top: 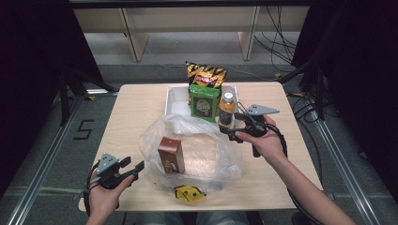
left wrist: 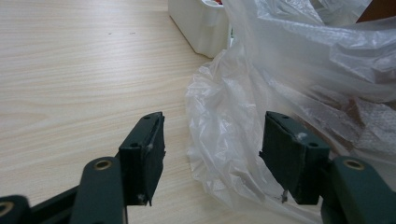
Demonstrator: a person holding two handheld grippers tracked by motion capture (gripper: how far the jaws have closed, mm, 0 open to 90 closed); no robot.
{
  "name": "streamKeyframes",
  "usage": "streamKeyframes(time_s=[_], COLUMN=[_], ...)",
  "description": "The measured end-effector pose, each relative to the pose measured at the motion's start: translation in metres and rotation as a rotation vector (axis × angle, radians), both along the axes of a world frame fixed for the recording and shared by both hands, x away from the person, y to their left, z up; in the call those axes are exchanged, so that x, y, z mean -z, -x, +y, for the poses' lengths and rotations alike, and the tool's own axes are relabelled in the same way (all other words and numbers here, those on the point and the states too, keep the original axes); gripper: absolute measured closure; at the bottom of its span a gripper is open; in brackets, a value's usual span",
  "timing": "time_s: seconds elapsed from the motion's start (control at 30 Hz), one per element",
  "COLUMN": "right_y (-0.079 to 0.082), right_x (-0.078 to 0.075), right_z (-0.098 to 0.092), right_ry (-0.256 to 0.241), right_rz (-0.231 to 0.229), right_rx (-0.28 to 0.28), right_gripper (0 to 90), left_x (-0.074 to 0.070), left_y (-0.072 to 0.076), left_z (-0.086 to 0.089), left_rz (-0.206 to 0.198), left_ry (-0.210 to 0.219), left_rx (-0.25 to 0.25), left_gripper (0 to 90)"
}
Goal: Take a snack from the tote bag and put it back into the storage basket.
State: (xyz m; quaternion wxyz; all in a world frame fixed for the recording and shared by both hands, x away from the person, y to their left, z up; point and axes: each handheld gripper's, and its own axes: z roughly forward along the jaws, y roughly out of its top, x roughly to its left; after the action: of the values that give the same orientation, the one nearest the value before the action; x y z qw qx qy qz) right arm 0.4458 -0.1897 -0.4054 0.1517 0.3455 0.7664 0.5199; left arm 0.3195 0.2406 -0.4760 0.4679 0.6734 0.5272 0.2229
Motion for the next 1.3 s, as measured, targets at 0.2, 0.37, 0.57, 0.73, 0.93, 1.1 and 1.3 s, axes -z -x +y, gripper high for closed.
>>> streamKeyframes(time_s=[0.2,0.37,0.57,0.73,0.93,1.1,1.3], right_y=[0.022,0.035,0.044,0.050,0.062,0.070,0.073], right_x=[0.003,0.007,0.014,0.016,0.020,0.016,0.010], right_z=[0.016,0.028,0.039,0.045,0.053,0.058,0.060], right_ry=[-0.032,0.008,0.001,0.000,0.011,0.002,0.002], right_rz=[0.019,0.012,0.020,0.026,0.028,0.014,-0.006], right_rx=[-0.065,-0.130,-0.190,-0.230,-0.276,-0.277,-0.316], right_gripper=[16.2,16.2,16.2,16.4,16.3,16.3,16.4], left_x=[0.001,0.001,0.000,0.001,0.001,0.001,0.000], left_y=[0.000,0.000,0.000,-0.001,-0.001,0.000,0.001], left_z=[0.002,0.002,0.002,0.003,0.003,0.002,0.004], left_rz=[-0.005,-0.007,-0.008,-0.001,-0.005,-0.001,-0.010], left_ry=[0.005,0.006,0.005,0.007,0.005,0.004,0.005], left_rx=[-0.004,-0.002,-0.004,-0.007,-0.013,-0.017,-0.016], left_gripper=[38.3,38.3,38.3,38.2,38.1,38.0,38.0])
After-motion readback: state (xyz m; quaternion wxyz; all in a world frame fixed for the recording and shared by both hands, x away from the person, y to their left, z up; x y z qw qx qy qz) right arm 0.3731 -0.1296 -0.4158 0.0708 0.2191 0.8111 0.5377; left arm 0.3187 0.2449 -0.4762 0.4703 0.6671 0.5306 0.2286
